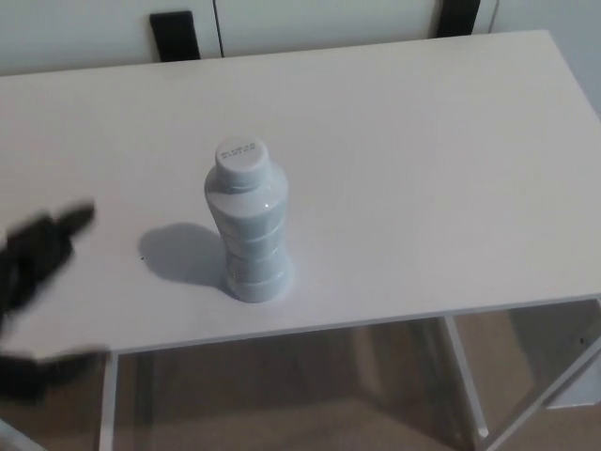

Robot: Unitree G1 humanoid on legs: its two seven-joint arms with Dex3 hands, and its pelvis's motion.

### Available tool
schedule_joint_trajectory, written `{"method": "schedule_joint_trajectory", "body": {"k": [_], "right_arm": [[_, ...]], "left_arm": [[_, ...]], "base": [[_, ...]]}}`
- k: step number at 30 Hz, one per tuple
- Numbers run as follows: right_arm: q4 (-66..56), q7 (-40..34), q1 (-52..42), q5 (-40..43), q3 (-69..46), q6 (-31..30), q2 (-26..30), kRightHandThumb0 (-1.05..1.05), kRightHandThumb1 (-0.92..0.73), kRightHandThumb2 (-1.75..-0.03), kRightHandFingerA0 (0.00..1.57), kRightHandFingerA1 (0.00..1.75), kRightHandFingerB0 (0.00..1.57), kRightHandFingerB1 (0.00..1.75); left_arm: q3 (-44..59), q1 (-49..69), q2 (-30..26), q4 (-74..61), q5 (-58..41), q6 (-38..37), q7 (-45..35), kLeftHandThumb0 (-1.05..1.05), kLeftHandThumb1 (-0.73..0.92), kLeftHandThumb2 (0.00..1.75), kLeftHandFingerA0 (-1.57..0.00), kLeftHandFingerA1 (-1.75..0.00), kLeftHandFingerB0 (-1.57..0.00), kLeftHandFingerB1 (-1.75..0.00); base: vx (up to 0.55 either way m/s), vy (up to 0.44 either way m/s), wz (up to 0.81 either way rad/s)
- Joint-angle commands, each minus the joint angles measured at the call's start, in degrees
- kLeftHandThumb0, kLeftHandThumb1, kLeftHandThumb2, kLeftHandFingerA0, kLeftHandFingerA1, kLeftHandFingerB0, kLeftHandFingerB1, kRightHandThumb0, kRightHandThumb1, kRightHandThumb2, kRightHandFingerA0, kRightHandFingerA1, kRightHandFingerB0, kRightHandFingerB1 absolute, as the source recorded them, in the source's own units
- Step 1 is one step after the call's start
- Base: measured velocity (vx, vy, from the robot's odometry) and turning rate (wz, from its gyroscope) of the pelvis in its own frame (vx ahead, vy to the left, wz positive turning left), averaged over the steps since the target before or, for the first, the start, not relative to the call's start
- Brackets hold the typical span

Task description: The robot picks up a bottle from a person using its left hand and walk towards the table in frontand put the bottle on the table.

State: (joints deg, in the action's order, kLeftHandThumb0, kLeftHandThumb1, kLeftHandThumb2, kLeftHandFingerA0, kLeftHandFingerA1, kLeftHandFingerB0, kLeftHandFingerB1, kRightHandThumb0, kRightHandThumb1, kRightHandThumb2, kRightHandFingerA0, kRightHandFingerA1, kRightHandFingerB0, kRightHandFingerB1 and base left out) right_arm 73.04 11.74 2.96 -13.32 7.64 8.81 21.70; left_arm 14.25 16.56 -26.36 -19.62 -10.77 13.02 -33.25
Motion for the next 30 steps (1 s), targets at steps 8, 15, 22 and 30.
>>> {"method": "schedule_joint_trajectory", "body": {"k": [8, 15, 22, 30], "right_arm": [[0.12, -0.86, -2.53, -1.44, 1.11, 0.82, 1.77, -0.42, -0.72, -0.62, 0.68, 0.47, 0.53, 0.4], [0.17, -1.36, -1.74, -1.27, 1.34, 0.48, 1.58, -0.4, -0.7, -0.61, 0.7, 0.48, 0.54, 0.41], [0.81, -1.88, -0.29, -2.09, 2.29, -0.9, 0.15, -0.41, -0.69, -0.59, 0.69, 0.47, 0.52, 0.39], [0.64, -1.78, -1.82, -1.55, 2.08, 0.32, -0.51, -0.4, -0.71, -0.59, 0.69, 0.47, 0.52, 0.39]], "left_arm": [[8.13, 43.29, 8.38, -12.89, -21.44, -24.23, -28.04, -0.45, 0.38, 0.62, -0.33, -0.42, -0.34, -0.38], [6.75, 35.18, -3.75, 3.21, -13.15, -17.94, -32.24, -0.3, 0.5, 0.55, -0.45, -0.42, -0.47, -0.38], [-3.54, 5.31, 7.32, 40.93, 9.7, -9.63, 11.43, -0.28, 0.51, 1.03, -0.08, -0.51, -0.08, -0.5], [-2.36, -9.47, 10.34, 69.55, 6.95, -10.85, 22.54, -0.66, 0.71, 1.0, -0.01, -0.4, -0.01, -0.3]], "base": [[0.0, 0.0, 0.0], [0.0, 0.0, 0.0], [0.0, 0.0, 0.0], [0.0, 0.0, 0.0]]}}
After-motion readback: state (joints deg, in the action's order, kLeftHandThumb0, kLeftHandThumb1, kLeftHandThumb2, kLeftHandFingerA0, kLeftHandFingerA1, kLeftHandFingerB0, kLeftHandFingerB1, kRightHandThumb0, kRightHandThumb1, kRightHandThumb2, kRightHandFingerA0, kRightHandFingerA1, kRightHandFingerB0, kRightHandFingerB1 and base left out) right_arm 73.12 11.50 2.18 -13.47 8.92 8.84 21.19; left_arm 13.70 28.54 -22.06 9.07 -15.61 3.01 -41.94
